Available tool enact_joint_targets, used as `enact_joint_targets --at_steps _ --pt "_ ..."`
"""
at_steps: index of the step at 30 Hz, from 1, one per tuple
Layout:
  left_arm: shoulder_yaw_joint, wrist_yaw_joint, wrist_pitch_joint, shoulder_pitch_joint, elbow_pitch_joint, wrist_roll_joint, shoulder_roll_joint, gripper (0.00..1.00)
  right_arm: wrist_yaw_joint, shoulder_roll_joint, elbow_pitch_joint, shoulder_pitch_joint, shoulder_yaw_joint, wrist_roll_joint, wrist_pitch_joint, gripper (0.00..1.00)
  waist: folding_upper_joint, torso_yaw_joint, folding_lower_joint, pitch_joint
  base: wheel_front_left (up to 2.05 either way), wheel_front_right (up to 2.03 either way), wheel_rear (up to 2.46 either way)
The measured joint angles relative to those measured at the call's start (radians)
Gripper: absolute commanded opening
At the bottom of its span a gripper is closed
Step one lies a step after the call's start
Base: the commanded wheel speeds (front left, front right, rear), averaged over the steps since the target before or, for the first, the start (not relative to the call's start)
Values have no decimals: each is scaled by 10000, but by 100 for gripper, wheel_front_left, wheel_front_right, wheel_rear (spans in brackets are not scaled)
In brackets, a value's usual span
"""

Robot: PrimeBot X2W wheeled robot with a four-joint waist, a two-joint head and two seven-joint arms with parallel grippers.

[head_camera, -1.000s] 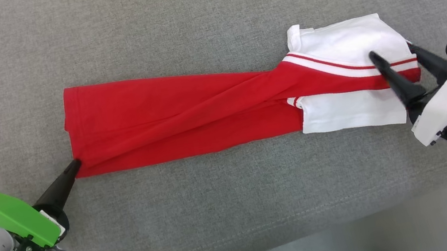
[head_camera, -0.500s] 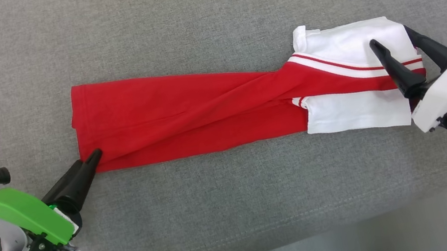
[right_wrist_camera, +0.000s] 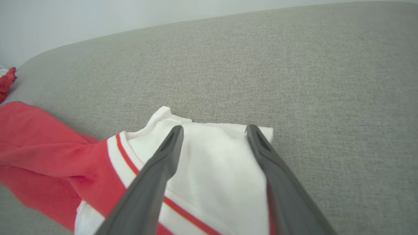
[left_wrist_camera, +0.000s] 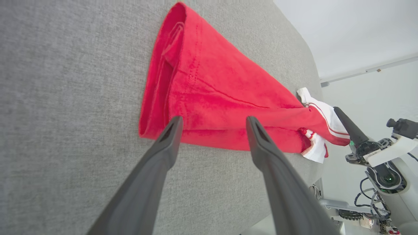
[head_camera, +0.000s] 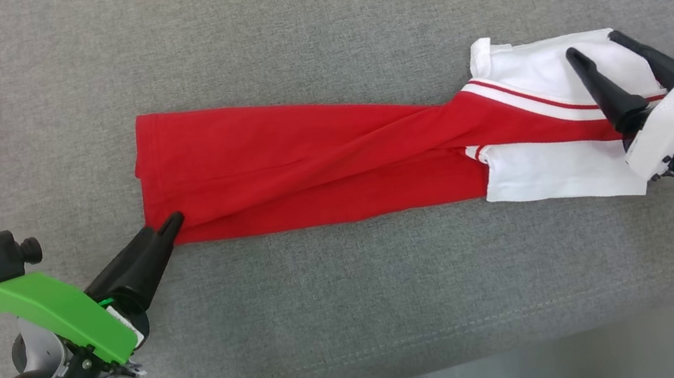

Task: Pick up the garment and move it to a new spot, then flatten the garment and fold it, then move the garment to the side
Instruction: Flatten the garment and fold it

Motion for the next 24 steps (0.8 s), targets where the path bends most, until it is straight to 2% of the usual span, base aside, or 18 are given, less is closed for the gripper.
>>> enact_joint_targets --at_steps 10,13,24 --pt "59 -8 -17 17 -405 8 63 100 -6 -226 -6 -193 -58 328 811 100 0 -46 0 -122 0 0 0" --pt "61 -6 -17 21 -472 8 63 100 -102 -337 15 -193 -171 633 1120 100 0 -83 0 -147 0 0 0" --pt "29 4 -15 48 -732 10 63 100 -192 -278 4 -205 -272 1361 1927 100 0 -76 0 -97 0 0 0"
